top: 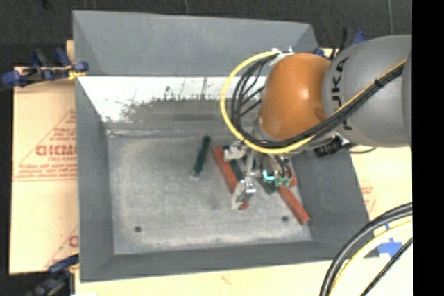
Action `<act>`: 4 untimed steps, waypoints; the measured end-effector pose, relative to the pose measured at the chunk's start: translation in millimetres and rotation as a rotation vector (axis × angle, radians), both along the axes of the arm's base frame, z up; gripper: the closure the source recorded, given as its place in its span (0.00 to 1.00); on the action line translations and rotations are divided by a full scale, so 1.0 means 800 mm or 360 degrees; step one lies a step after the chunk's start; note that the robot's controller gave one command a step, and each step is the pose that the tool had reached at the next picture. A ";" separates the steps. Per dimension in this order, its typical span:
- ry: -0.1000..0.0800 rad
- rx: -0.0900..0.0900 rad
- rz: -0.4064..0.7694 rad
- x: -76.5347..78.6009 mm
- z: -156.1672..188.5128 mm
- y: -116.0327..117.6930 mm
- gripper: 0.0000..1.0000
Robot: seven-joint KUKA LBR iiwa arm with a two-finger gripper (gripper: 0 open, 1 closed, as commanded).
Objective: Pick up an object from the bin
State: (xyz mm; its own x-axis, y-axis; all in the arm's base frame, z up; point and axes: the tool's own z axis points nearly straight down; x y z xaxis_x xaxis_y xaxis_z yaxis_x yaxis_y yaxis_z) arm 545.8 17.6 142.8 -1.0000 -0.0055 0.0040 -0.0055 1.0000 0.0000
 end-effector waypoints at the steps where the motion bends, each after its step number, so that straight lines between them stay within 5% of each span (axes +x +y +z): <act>1: -0.0011 0.0000 0.0000 0.002 0.005 0.000 0.00; 2: -0.0059 0.0008 -0.0145 0.087 -0.071 -0.009 1.00; 4: -0.0040 0.0015 -0.0029 0.097 -0.070 -0.033 1.00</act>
Offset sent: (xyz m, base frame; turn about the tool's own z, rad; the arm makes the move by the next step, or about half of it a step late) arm 0.0588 -0.0081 -0.0709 0.0923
